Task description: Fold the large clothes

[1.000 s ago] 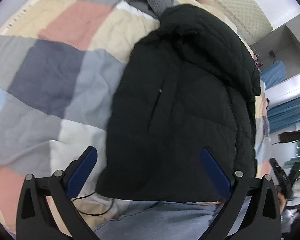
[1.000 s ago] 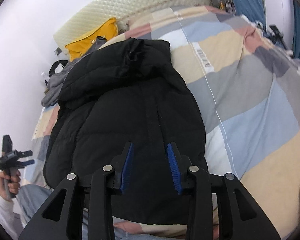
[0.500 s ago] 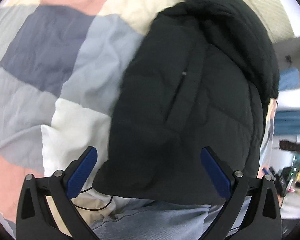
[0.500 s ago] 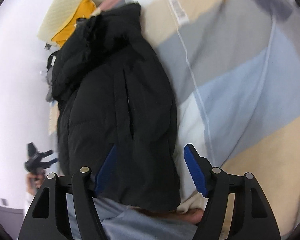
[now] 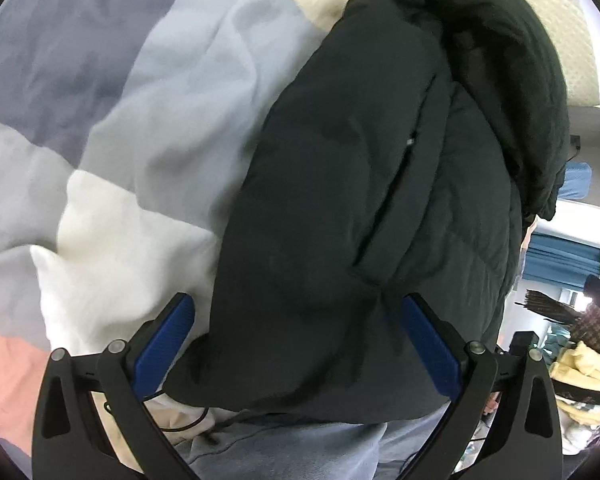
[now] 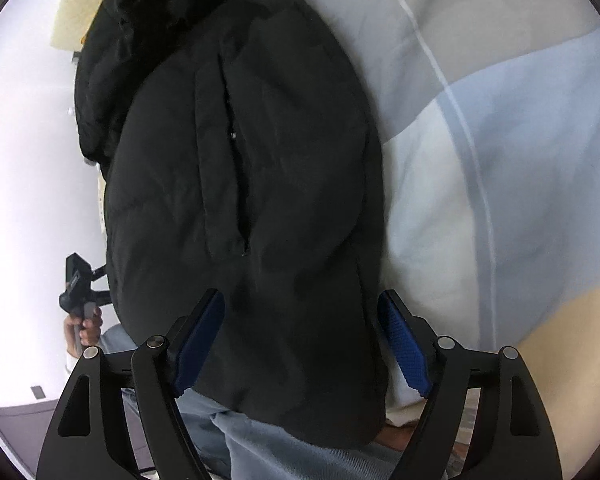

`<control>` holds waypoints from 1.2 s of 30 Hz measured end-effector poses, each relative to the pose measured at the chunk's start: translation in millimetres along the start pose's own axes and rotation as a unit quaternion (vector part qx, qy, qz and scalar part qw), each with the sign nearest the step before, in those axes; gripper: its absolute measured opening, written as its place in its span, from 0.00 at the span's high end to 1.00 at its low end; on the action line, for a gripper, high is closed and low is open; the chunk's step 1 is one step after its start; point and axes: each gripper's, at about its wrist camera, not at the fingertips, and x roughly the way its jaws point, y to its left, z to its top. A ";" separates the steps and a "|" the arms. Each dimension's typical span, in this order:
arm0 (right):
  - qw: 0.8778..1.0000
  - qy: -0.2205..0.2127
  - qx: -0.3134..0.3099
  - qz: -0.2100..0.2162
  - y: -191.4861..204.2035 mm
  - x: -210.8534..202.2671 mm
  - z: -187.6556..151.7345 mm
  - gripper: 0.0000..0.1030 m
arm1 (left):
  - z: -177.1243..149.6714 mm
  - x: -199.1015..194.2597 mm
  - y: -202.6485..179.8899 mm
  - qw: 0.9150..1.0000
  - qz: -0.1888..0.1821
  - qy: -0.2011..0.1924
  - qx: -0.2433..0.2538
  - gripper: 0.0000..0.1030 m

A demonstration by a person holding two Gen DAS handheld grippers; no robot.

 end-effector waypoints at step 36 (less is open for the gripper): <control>0.972 -0.105 -0.105 0.184 48.1 -24.7 0.6 0.20 | -6.3 20.4 -53.9 0.989 -0.105 0.059 0.082 0.17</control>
